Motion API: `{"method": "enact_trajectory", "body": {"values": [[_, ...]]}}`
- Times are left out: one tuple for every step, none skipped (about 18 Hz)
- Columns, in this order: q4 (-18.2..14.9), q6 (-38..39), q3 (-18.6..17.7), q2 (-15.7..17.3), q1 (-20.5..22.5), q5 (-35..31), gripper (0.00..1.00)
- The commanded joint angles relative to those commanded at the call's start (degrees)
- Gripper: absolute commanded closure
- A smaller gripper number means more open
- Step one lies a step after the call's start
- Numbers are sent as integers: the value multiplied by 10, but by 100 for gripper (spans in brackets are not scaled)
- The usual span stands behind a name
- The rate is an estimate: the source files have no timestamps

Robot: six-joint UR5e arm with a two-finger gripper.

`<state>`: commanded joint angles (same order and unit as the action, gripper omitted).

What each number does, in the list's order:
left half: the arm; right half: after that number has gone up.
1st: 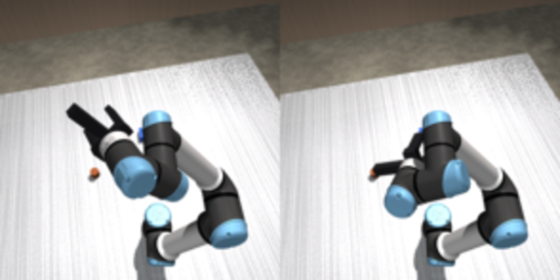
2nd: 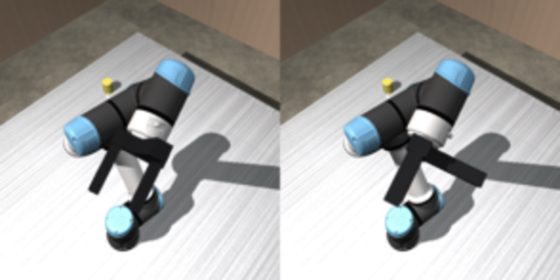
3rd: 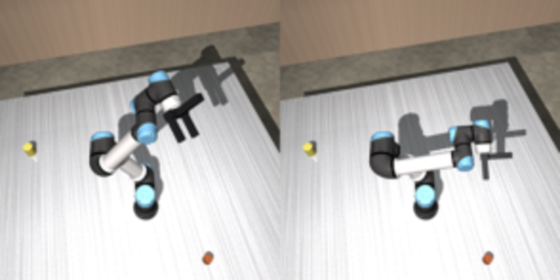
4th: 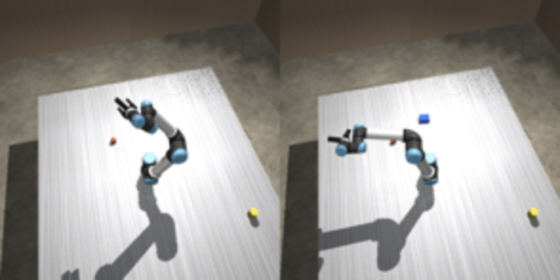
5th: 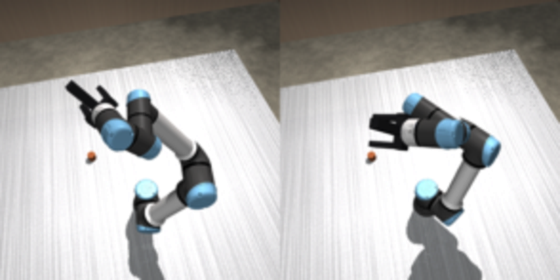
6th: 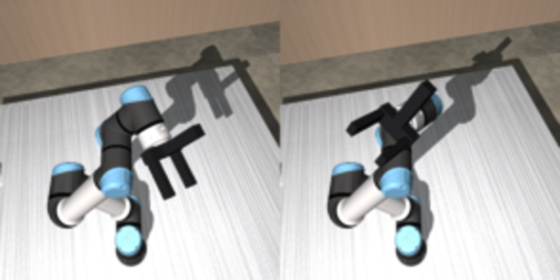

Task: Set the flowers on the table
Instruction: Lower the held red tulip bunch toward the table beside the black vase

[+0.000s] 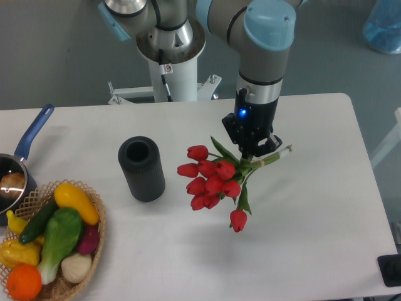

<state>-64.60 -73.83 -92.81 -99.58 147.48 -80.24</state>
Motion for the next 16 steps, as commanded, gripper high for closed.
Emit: {"method": "enact_trajectory", "body": {"values": [[-1,0,0,0,0,0,95],[0,0,0,0,0,0,95],[0,0,0,-1,0,0,95],[0,0,0,-3,0,0,93],[-1,0,-1,-5,-1,-1,92],[0,-1,-8,-6,-1,-3,92],[2,0,-21,-6,-2,-3,92],[3,-1,-35,-6,-3,-2,92],[3,0,-46,-7,-4,-3,92],[4,3,-58,-11,-4,-4,92],[17,3,-68,-11,-4,-5,92],[35,4,-76,-11,-4,-7,92],[49,4,-83,-13,-5,-6,92],[55,3,-86,-17,-5,-6,92],[55,3,-88,-18,-6,-7,87],[55,4,-89,-21,-6,-7,81]]}}
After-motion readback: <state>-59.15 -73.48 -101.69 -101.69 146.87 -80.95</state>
